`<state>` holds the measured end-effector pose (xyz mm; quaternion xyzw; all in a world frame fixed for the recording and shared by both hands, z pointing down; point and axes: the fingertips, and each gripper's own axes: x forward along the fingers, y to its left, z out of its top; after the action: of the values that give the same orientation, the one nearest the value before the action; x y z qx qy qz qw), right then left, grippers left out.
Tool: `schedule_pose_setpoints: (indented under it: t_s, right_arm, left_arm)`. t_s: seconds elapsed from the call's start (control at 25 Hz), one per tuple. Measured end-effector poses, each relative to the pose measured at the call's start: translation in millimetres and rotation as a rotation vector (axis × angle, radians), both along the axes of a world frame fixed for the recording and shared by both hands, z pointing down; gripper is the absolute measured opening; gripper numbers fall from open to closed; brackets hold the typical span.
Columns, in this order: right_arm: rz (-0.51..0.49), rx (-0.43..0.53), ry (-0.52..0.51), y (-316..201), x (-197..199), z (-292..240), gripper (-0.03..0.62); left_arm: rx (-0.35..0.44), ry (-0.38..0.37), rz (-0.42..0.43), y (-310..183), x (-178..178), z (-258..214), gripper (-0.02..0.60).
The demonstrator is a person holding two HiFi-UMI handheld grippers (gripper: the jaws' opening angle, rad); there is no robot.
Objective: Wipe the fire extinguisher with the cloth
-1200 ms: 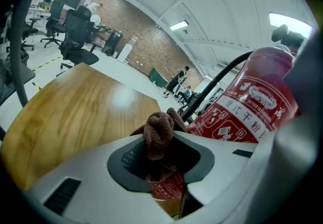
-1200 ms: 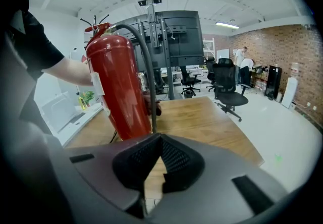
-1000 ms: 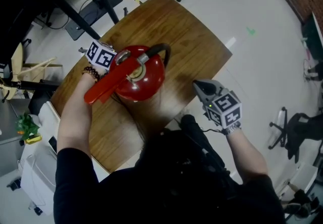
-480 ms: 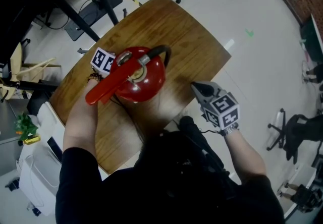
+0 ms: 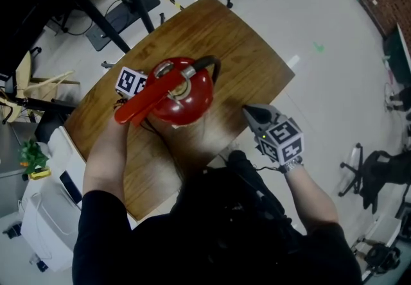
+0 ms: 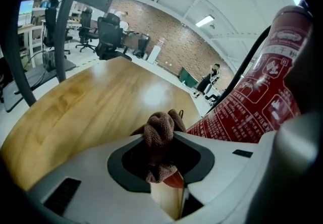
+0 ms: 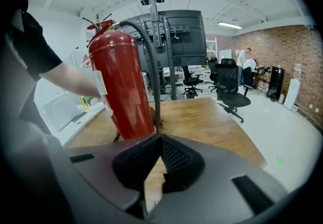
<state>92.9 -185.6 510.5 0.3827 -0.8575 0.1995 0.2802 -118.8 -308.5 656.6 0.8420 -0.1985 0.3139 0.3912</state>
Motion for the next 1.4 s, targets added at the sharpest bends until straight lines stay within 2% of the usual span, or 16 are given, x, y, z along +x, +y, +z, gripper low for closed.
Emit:
schedule_pose_setpoints:
  t_s: [0.32, 0.8, 1.0, 1.2, 1.4]
  right_arm:
    - [-0.022, 0.024, 0.004, 3, -4, -8, 0.017]
    - [-0.054, 0.087, -0.004, 6, -15, -31, 0.017]
    - [-0.066, 0.113, -0.007, 10, -23, -41, 0.017]
    - [-0.105, 0.14, -0.01, 13, -32, -49, 0.017]
    - [-0.183, 0.163, -0.017, 13, -38, -55, 0.017]
  left_arm:
    - [0.09, 0.068, -0.174, -10, -38, -43, 0.097]
    - [0.297, 0.18, -0.413, -6, -84, -145, 0.097]
    - [0.376, 0.202, -0.472, 8, -95, -185, 0.097]
    - [0.454, 0.24, -0.568, 32, -105, -219, 0.097]
    - [0.518, 0.207, -0.673, 73, -114, -236, 0.097]
